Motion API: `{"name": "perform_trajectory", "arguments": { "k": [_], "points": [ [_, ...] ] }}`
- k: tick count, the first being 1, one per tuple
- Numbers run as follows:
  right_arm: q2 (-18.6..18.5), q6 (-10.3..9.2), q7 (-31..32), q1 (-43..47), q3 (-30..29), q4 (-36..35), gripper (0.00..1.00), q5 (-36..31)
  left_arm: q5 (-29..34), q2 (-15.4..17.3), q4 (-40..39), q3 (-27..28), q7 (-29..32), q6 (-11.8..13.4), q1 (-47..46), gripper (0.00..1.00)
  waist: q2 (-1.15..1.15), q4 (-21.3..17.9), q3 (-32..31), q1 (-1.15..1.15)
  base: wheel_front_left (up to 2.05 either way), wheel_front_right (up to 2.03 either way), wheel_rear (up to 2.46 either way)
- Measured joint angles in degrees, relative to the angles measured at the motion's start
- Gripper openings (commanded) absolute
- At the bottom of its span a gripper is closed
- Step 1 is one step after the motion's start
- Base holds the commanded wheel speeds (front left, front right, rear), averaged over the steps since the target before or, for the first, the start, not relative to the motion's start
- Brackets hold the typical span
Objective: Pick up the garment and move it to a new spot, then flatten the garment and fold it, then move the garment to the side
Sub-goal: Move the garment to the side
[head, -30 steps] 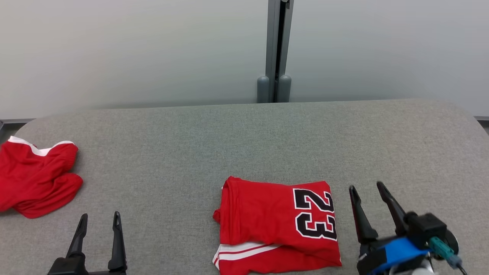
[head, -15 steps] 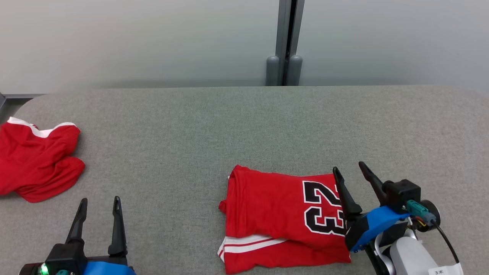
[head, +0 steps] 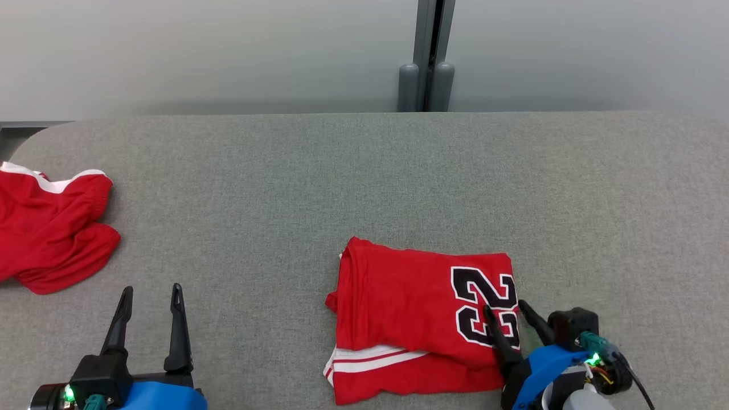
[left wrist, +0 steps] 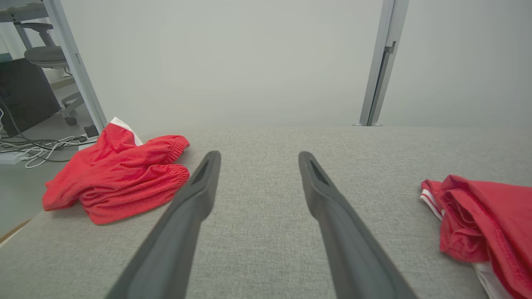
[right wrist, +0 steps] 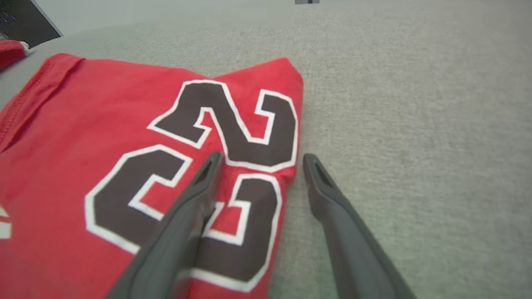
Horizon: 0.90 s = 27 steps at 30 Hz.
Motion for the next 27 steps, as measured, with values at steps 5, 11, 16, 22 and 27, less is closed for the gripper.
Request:
{"name": "perform_trajectory", "arguments": {
  "k": [5, 11, 16, 22, 27],
  "points": [
    [0.1, 0.0, -0.9, -0.4, 4.7, 3.5, 1.0, 4.9, 0.0, -0.1, 0.0, -0.3, 0.0, 0.0, -0.2, 1.0, 0.0, -0.2, 0.5, -0.01, 0.0, 0.0, 0.0],
    [-0.2, -0.02, -1.4, -2.7, 8.9, 5.9, 0.23, 9.1, 0.0, -0.2, 0.1, -0.5, 0.0, 0.0, -1.0, 1.0, 0.0, -0.1, 1.0, -0.01, 0.0, 0.0, 0.0],
    [0.1, 0.0, -1.3, -3.3, 7.1, 4.5, 0.0, 7.6, 0.0, -0.3, 0.2, -0.3, 0.0, 0.0, -1.0, 1.0, 0.0, -0.2, 1.3, -0.01, 0.0, 0.0, 0.0],
    [-1.5, 0.0, -1.1, -7.2, 4.1, 0.8, 0.0, 0.1, -0.2, -0.4, -2.6, -0.1, 0.0, -0.1, -2.2, 1.0, 0.0, -0.4, 2.7, 0.0, 0.0, 0.0, 0.0],
    [-5.2, 0.0, -1.1, -13.4, 4.9, -0.4, 0.0, -2.8, -0.6, -0.7, -6.1, -0.6, 0.0, -0.1, -4.5, 1.0, 0.0, -0.3, 5.3, 0.0, 0.0, 0.0, 0.0]
  ]
}}
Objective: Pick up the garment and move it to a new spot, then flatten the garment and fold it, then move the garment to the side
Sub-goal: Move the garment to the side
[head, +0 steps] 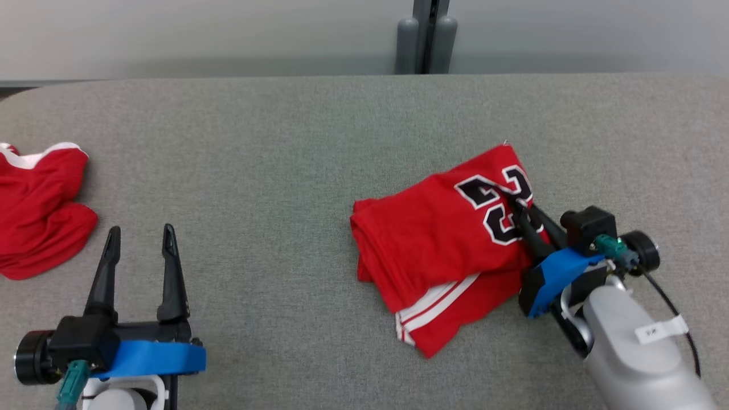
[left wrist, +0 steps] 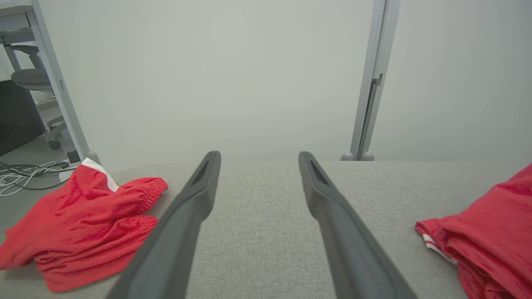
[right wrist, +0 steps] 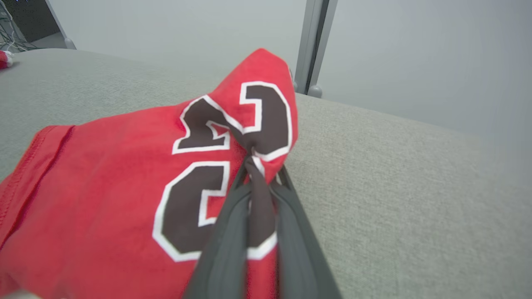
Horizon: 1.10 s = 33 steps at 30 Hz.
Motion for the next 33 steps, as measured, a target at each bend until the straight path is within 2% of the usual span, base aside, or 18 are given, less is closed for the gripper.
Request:
{"name": "perform_trajectory", "arguments": {
  "k": [8, 18, 27, 33],
  "points": [
    [-9.3, 0.01, 0.0, -16.0, 0.9, -0.8, 0.0, 1.4, -0.9, 0.2, -5.7, 0.1, -0.1, -0.1, -6.4, 1.0, 0.01, -3.7, 11.2, 0.01, 0.0, 0.0, 0.0],
    [-19.7, 0.01, 0.0, -28.9, 1.8, -0.5, 0.0, 6.7, 0.2, 4.7, -12.1, 0.3, -0.1, -0.3, -10.0, 1.0, 0.02, -9.6, 22.5, 0.02, 0.0, 0.0, 0.0],
    [-25.7, 0.01, 1.2, -33.4, 3.2, 3.9, 0.0, 10.0, 0.6, 7.3, -17.7, 0.8, -0.1, -0.3, -10.0, 1.0, 0.01, -13.4, 26.7, 0.0, 0.0, 0.0, 0.0],
    [-27.2, 0.01, 1.8, -37.1, 4.8, 6.7, 0.0, 11.1, 0.7, 8.2, -20.2, 1.4, -0.1, -0.3, -9.8, 1.0, 0.0, -14.5, 28.8, 0.0, 0.0, 0.0, 0.0]
  ]
}}
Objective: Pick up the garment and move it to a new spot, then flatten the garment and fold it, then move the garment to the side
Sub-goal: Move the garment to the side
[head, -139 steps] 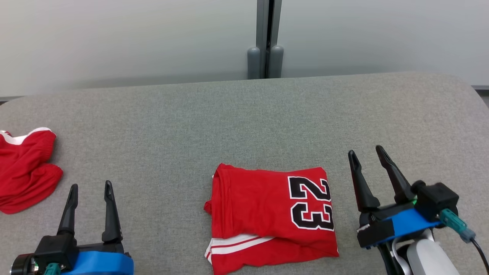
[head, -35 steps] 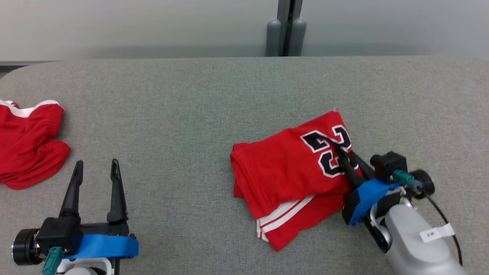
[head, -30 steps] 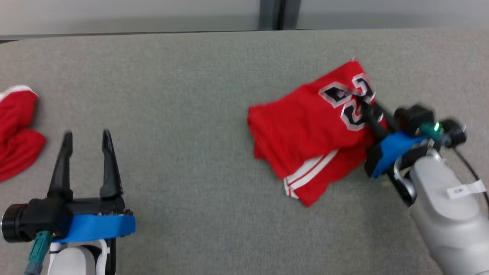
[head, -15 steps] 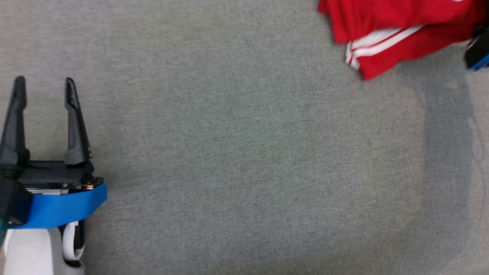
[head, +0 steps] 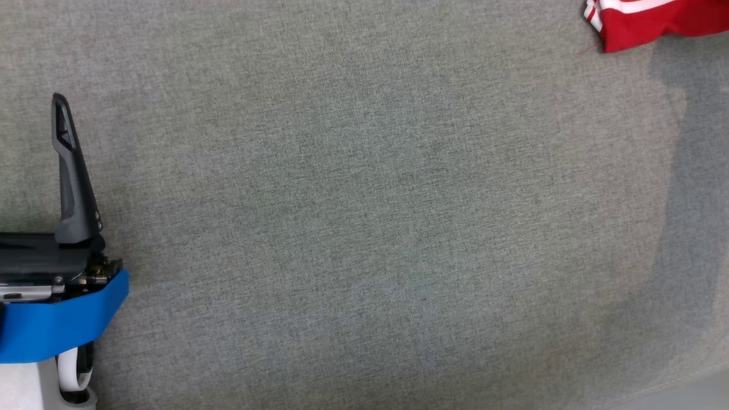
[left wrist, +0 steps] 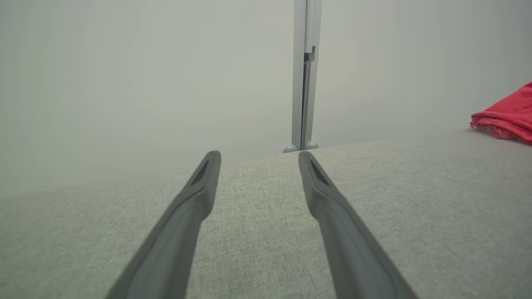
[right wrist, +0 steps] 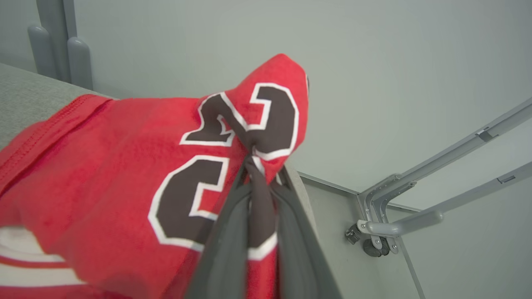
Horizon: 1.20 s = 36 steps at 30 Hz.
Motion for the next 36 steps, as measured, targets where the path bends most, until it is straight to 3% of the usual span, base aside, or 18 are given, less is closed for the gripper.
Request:
{"name": "perform_trajectory", "arguments": {
  "k": [4, 5, 6, 13, 18, 27, 36],
  "points": [
    [-0.1, 0.0, 0.2, -2.3, 1.8, 2.6, 0.0, -0.7, -0.1, 0.2, -0.6, 0.1, 0.0, 0.0, 0.0, 1.0, 0.0, 0.1, 0.9, 0.0, 0.0, 0.0, 0.0],
    [-0.2, 0.0, 0.2, -2.9, 1.9, 3.3, 0.15, -0.7, -0.1, 0.2, -0.6, 0.1, 0.0, 0.0, 0.0, 1.0, 0.0, 0.3, 1.0, 0.0, 0.0, 0.0, 0.0],
    [-0.1, 0.0, 0.2, -3.5, 2.0, 4.1, 1.0, -1.1, -0.1, 0.1, -0.6, 0.2, 0.0, 0.0, 0.0, 1.0, 0.0, 0.4, 1.1, 0.0, 0.0, 0.0, 0.0],
    [0.0, 0.0, -1.1, -6.6, 1.1, 8.3, 1.0, -4.2, -0.6, -0.7, 0.7, 0.6, 0.0, 0.0, 0.0, 1.0, 0.0, 2.0, -0.1, 0.0, 0.0, 0.0, 0.0],
    [1.9, 0.0, -1.8, -6.1, -1.0, 7.2, 1.0, -6.7, -1.1, -2.2, 3.3, 1.0, 0.0, 0.0, 0.5, 1.0, 0.0, 3.7, -4.1, 0.0, 0.0, 0.0, 0.0],
    [9.3, -0.01, -1.8, 7.2, -5.6, -9.7, 1.0, -8.2, -2.1, -5.2, 9.2, 2.8, 0.0, 0.1, 5.3, 1.0, -0.02, 6.9, -14.8, -0.02, 0.0, 0.0, 0.0],
    [17.4, 0.0, -1.9, 23.9, -3.6, -20.5, 1.0, -5.9, -2.5, -7.3, 14.6, 3.8, 0.0, 0.1, 11.5, 1.0, -0.02, 8.9, -26.1, -0.02, 0.0, 0.0, 0.0]
  ]
}}
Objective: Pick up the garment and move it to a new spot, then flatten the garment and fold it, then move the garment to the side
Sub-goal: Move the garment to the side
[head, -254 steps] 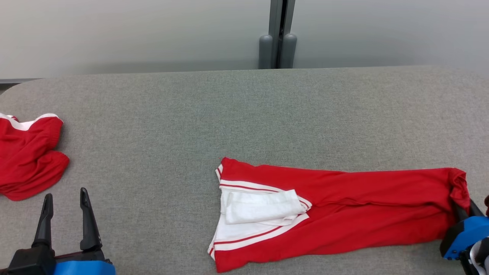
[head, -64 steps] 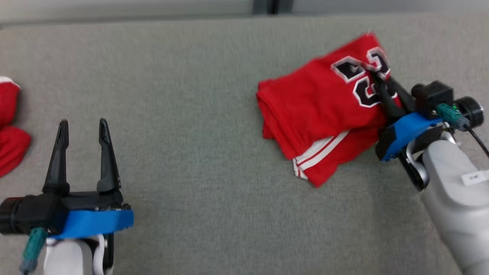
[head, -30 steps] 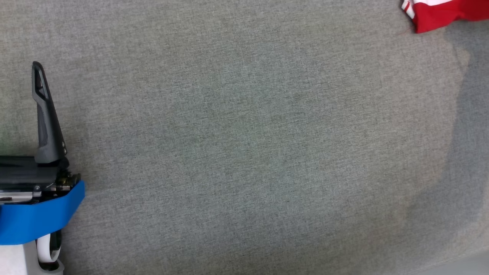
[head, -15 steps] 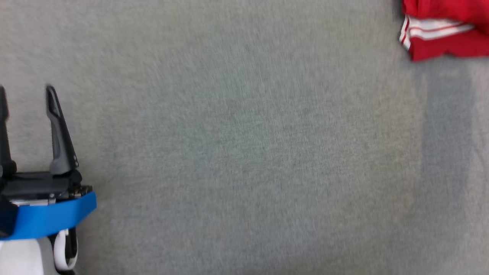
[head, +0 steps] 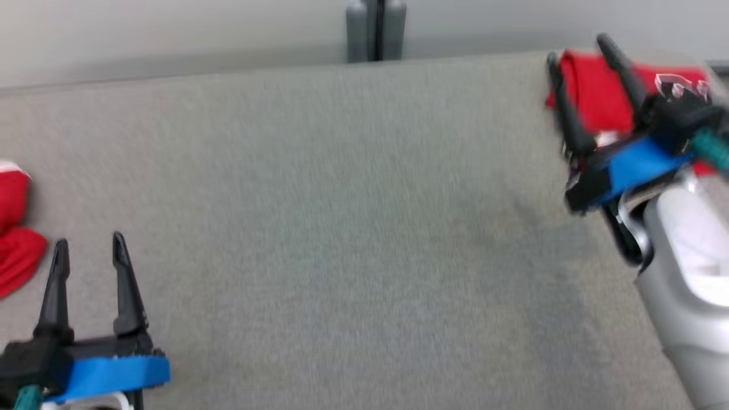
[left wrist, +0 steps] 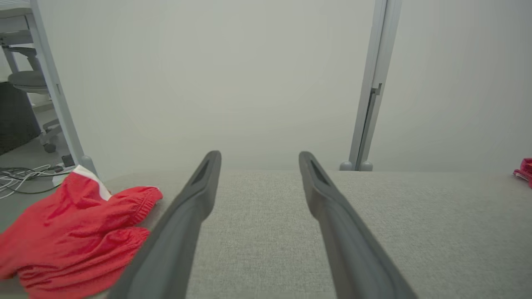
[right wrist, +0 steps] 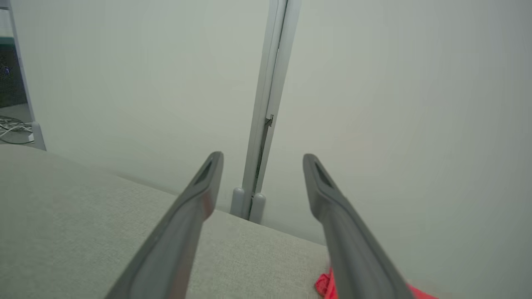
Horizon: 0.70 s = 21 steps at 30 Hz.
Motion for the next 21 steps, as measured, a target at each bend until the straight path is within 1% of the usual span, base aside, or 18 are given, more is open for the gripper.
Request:
{"name": "perform_trajectory", "arguments": {
  "k": [5, 9, 10, 14, 21],
  "points": [
    [2.8, -0.01, 0.0, 9.6, -0.1, -2.3, 1.0, 1.4, 0.0, -0.8, 2.6, -0.6, 0.0, 0.0, 1.9, 1.0, 0.0, 1.0, -5.8, -0.01, 0.0, 0.0, 0.0],
    [4.4, -0.01, 0.0, 16.1, -1.8, -3.4, 1.0, 2.6, 0.0, -1.0, 4.4, -1.1, 0.0, 0.0, 3.0, 1.0, 0.0, 1.6, -9.3, 0.01, 0.0, 0.0, 0.0],
    [5.3, -0.01, 0.0, 19.2, -2.9, -4.1, 1.0, 2.6, 0.0, -1.1, 5.2, -1.4, 0.0, 0.0, 3.7, 1.0, -0.01, 1.9, -10.8, 0.0, 0.0, 0.0, 0.0],
    [6.5, -0.01, 0.0, 25.4, -5.5, -6.1, 1.0, 2.3, 0.0, -1.2, 6.6, -1.8, 0.0, 0.0, 5.1, 1.0, -0.01, 2.0, -12.9, 0.01, 0.0, 0.0, 0.0],
    [8.9, -0.01, 0.0, 33.4, -9.4, -10.0, 1.0, 0.6, 0.1, -1.3, 8.4, -2.6, 0.0, 0.0, 5.8, 1.0, 0.0, 2.0, -13.9, 0.02, 0.0, 0.0, 0.0]
  ]
}}
